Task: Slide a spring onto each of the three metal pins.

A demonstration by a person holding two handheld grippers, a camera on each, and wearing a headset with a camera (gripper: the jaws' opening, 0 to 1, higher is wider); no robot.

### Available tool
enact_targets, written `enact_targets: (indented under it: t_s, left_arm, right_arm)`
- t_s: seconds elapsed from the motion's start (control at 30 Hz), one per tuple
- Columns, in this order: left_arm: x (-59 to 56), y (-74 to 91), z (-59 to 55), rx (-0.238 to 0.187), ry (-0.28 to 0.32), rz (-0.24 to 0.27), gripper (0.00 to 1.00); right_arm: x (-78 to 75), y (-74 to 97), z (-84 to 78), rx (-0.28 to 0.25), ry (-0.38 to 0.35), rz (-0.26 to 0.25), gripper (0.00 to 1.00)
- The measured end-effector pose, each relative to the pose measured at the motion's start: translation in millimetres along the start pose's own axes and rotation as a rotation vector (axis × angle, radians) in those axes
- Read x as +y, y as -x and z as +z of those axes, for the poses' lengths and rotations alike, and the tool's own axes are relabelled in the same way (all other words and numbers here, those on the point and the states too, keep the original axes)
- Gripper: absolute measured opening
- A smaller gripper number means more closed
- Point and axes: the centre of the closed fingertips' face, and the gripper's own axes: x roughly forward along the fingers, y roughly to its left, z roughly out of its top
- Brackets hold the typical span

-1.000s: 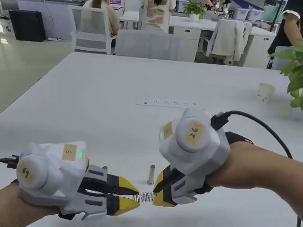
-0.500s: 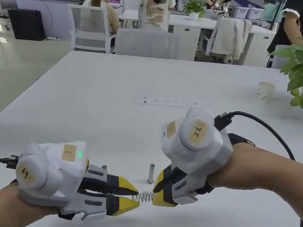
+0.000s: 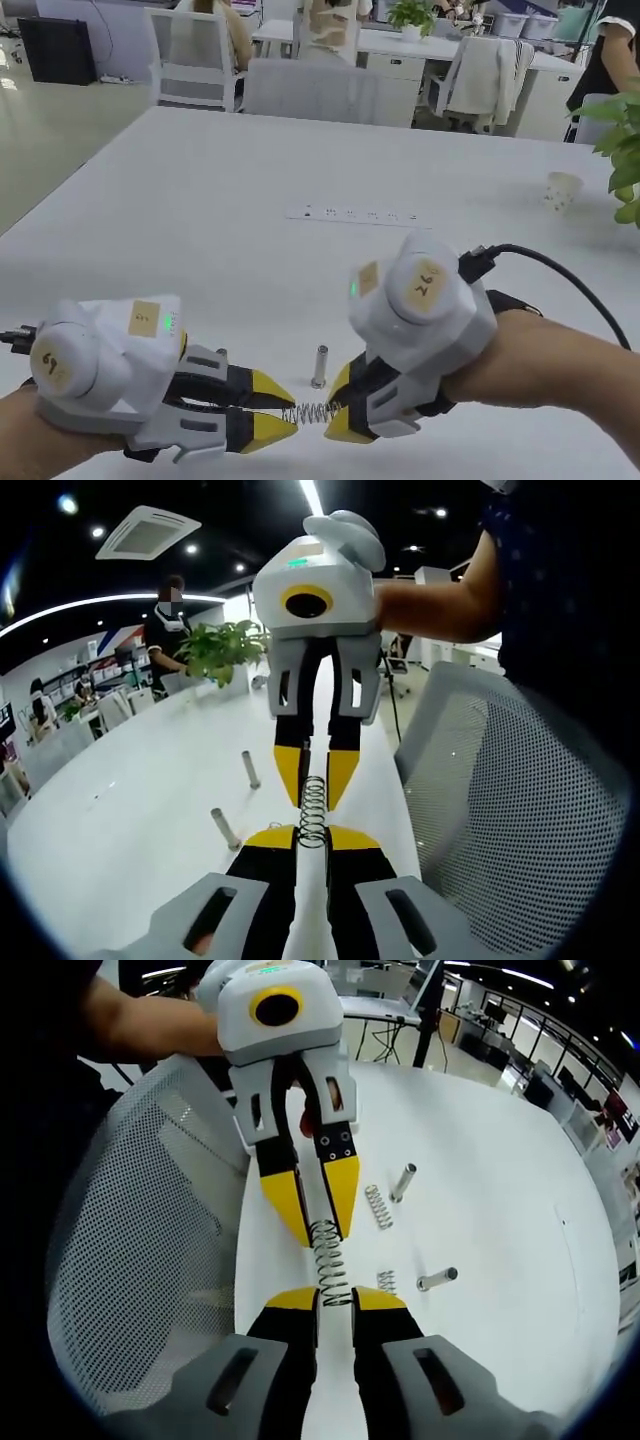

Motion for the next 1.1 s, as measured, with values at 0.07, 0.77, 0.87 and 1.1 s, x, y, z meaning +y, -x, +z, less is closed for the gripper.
enact_targets:
  t_s: [0.07, 0.77, 0.87, 1.1]
  left_arm:
    - [-0.1, -0.2, 0.1, 0.000, 0.001, 0.000, 0.02]
    - [1.5, 2.2, -1.9, 0.004, -0.002, 0.021, 0.02]
    - [1.9, 2.4, -1.3, 0.001, 0.001, 0.023, 0.02]
    - [2.1, 2.7, -1.4, -0.001, 0.007, 0.025, 0.02]
  right_arm:
    - [-0.4, 0.1, -0.5, -0.005, -0.006, -0.001, 0.10]
    - [1.1, 14.3, 24.9, -0.100, -0.031, -0.015, 0.08]
    - [1.6, 15.6, 29.1, -0.111, -0.028, -0.019, 0.08]
    - [2.1, 17.0, 36.5, -0.131, -0.023, -0.024, 0.08]
